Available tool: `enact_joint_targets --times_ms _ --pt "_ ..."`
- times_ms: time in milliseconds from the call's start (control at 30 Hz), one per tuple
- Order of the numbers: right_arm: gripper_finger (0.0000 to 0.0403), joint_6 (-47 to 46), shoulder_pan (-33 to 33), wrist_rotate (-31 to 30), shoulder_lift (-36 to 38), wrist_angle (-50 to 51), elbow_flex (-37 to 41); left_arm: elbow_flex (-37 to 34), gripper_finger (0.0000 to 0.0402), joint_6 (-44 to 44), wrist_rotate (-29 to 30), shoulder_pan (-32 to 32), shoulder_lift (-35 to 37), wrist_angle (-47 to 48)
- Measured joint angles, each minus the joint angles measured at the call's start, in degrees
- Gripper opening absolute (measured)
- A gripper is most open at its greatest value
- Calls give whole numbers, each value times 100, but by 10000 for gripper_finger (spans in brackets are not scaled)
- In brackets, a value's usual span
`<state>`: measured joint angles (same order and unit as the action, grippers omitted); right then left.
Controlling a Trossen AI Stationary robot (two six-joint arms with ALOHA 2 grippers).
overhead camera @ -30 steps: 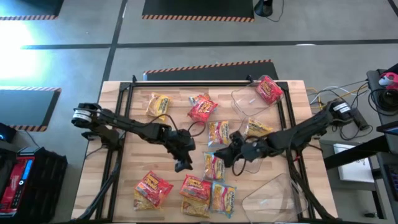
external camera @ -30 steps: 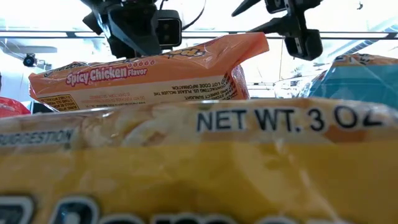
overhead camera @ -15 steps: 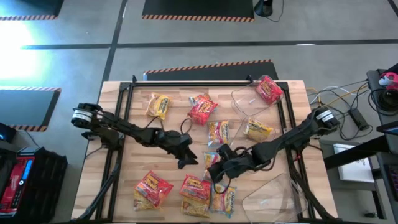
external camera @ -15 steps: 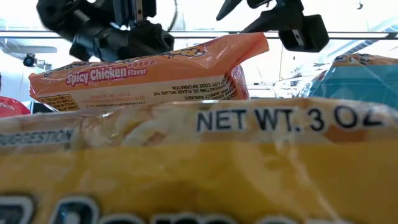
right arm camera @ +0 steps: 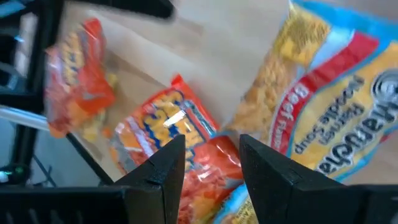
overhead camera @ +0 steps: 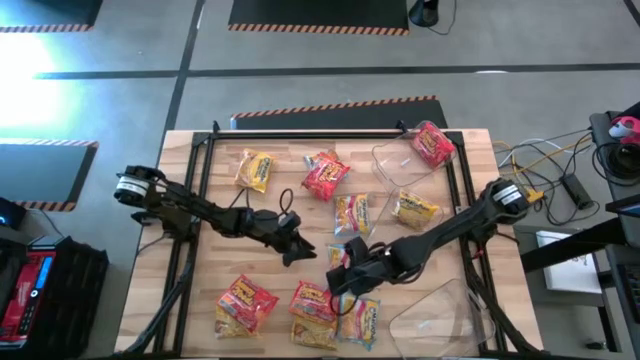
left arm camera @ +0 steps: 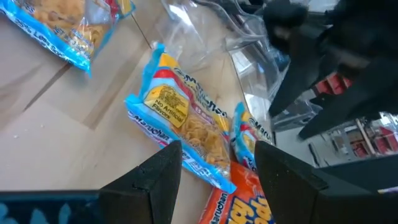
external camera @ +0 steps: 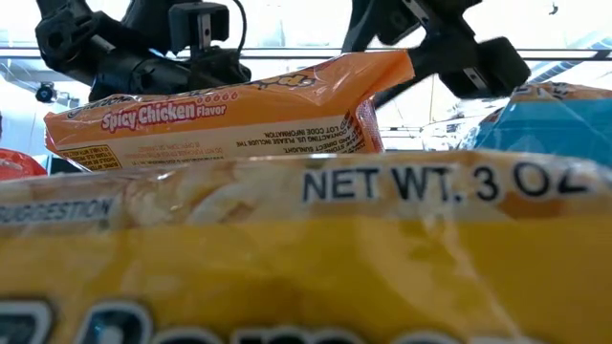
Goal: Sort Maruchan noodles
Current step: Put the blue noodle pack into the bottom transparent bin
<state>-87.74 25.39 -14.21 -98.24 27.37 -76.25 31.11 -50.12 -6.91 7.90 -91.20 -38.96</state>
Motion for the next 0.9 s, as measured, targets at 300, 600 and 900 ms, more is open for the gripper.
enact_joint_targets --times_ms 300,600,900 --pt "139 -41 13 394 -526 17 -233 2 185 -127 8 4 0 -223" --pt "139 -64 11 396 -613 1498 -509 2 185 -347 29 20 0 -313" --pt "139 231 11 280 -608 1627 -507 2 185 -764 47 26 0 -854"
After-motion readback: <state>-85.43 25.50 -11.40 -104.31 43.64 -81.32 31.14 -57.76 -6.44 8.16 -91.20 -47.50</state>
